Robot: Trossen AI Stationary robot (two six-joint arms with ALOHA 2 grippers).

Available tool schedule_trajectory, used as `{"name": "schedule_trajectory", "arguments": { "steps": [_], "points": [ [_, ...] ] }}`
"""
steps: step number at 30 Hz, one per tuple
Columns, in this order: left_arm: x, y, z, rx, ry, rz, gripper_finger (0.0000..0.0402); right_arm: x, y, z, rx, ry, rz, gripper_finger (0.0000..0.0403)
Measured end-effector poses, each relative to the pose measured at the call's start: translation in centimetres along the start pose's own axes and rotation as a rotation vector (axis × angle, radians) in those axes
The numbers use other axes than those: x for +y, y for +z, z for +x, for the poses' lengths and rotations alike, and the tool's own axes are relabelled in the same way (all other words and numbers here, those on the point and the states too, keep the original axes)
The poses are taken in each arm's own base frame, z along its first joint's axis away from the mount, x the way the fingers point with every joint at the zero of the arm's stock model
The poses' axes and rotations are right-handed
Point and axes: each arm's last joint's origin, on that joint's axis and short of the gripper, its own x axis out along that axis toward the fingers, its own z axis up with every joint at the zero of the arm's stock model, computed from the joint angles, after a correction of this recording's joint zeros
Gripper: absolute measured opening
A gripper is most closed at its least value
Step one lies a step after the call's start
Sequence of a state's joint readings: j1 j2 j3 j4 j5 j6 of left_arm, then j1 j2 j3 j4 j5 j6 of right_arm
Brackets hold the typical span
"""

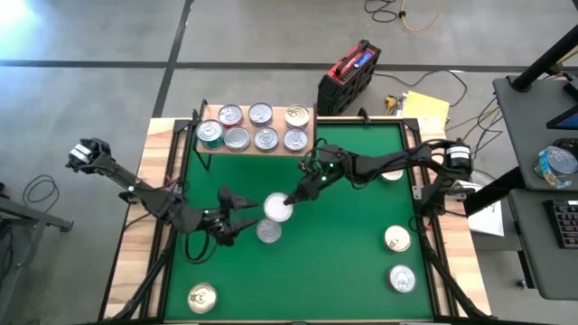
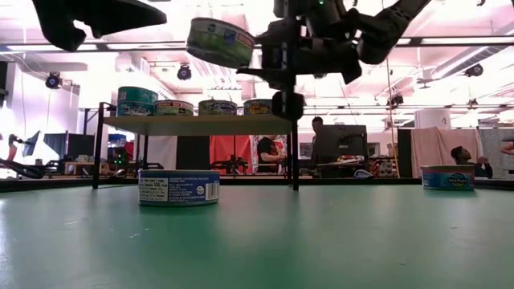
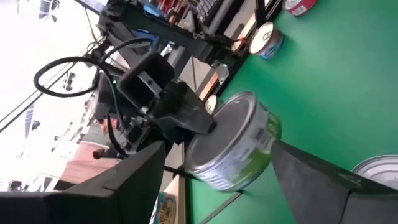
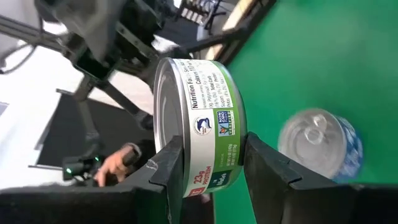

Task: Stack canned seafood by type on shelf
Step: Stack the white tuna can on top of the white tuna can on the shelf

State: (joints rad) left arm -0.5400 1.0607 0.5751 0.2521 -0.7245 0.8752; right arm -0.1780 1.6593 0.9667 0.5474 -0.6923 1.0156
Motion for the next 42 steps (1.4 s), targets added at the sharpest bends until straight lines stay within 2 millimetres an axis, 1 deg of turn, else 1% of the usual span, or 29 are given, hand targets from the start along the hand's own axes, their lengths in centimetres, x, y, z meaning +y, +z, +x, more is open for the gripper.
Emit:
{"name": "schedule_trajectory", "arguments": {
  "steps": [5,9,12,16,20,24,29,30,31,36,42],
  "points": [
    [-0.3,0.0,0.0,0.025,0.006,0.034,0.0275,0.8,1.4,0.7,-0.004,0.043,-0.008,0.0125],
    [-0.9,0.0,0.4,0.041,-0.002,0.091,0.0274,1.2,2.0,1.6,0.024,0.068,0.003,0.0125],
    [-1.0,0.2,0.7,0.067,0.039,0.119,0.0274,1.4,2.5,2.0,0.043,0.071,0.008,0.0125],
    [-1.6,0.0,1.1,0.11,0.047,0.174,0.0274,1.4,2.8,2.4,0.067,0.045,0.009,0.0125],
    [-1.9,0.2,1.4,0.107,0.049,0.185,0.0266,1.4,2.9,2.5,0.063,0.041,0.019,0.0125],
    [-2.0,0.3,1.5,0.102,0.059,0.181,0.0231,1.4,2.9,2.5,0.048,0.03,0.034,0.0125],
    [-2.1,0.2,1.5,0.136,0.065,0.227,0.0152,1.2,2.9,2.5,0.041,0.013,0.078,0.0128],
    [-2.1,0.1,1.5,0.135,0.065,0.226,0.0136,1.2,2.9,2.4,0.032,0.007,0.079,0.0135],
    [-2.0,0.2,1.5,0.129,0.076,0.178,0.0123,1.2,3.0,2.4,0.023,0.014,0.045,0.0144],
    [-1.9,0.3,1.5,0.134,0.088,0.137,0.0124,1.4,3.0,2.4,0.026,0.021,-0.006,0.0199],
    [-2.1,0.4,0.9,0.116,0.091,0.059,0.0124,1.4,3.1,2.2,0.016,0.017,-0.084,0.0233]
  ]
}}
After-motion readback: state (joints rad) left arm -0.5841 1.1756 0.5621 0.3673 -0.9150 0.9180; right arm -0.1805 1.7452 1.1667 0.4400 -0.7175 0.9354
